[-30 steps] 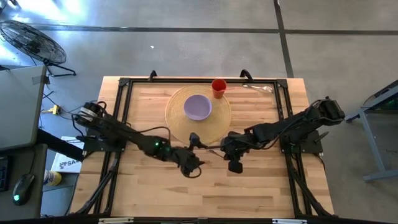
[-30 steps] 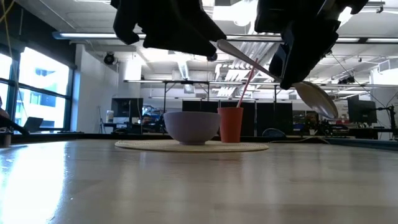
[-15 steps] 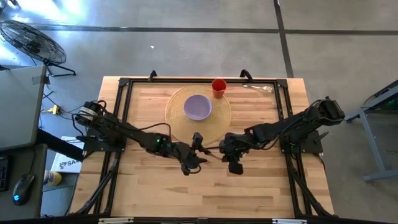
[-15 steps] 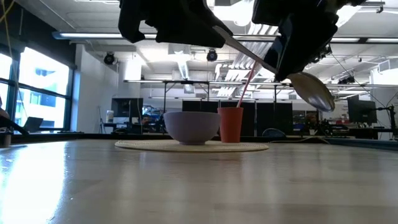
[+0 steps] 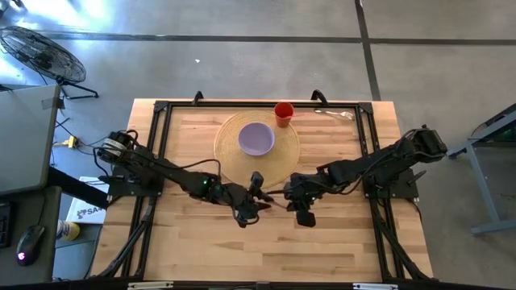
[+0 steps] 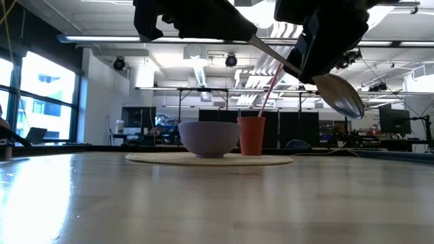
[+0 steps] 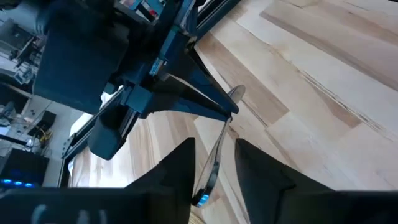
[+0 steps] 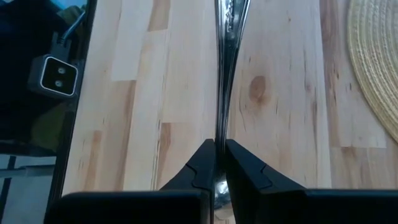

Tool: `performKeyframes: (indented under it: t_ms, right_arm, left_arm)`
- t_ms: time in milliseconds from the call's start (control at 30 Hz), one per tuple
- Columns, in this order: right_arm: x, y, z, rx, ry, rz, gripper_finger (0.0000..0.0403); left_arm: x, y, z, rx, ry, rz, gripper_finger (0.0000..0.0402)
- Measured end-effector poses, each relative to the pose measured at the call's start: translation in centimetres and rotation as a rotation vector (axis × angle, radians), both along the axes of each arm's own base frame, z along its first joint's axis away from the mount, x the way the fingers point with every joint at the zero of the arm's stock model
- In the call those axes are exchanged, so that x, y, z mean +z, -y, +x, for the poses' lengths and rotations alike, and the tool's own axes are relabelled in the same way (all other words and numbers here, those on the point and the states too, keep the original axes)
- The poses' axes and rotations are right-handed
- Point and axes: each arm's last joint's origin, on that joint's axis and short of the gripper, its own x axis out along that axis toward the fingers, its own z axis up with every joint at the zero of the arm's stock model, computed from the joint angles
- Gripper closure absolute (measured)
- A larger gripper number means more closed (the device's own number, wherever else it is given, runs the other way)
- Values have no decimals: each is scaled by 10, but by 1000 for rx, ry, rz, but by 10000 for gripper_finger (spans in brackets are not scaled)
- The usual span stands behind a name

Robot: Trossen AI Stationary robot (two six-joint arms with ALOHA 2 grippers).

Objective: Pick & Place Utensil
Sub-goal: Put the silver spoon into the violet bowl

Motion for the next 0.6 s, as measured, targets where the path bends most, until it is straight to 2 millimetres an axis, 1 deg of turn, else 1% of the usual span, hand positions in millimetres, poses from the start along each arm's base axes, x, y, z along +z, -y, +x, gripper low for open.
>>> performKeyframes:
  t_ms: [167, 433, 600]
  right_arm:
    - [2, -3, 1, 30, 32, -4, 386]
    - [2, -8, 0, 51, 40, -13, 387]
    - [2, -9, 0, 54, 42, -17, 384]
  left_arm:
    - [-1, 0, 0, 2, -7, 0, 323]
    - [0, 0, 0, 4, -1, -11, 346]
    - [0, 2, 0, -43, -10, -44, 367]
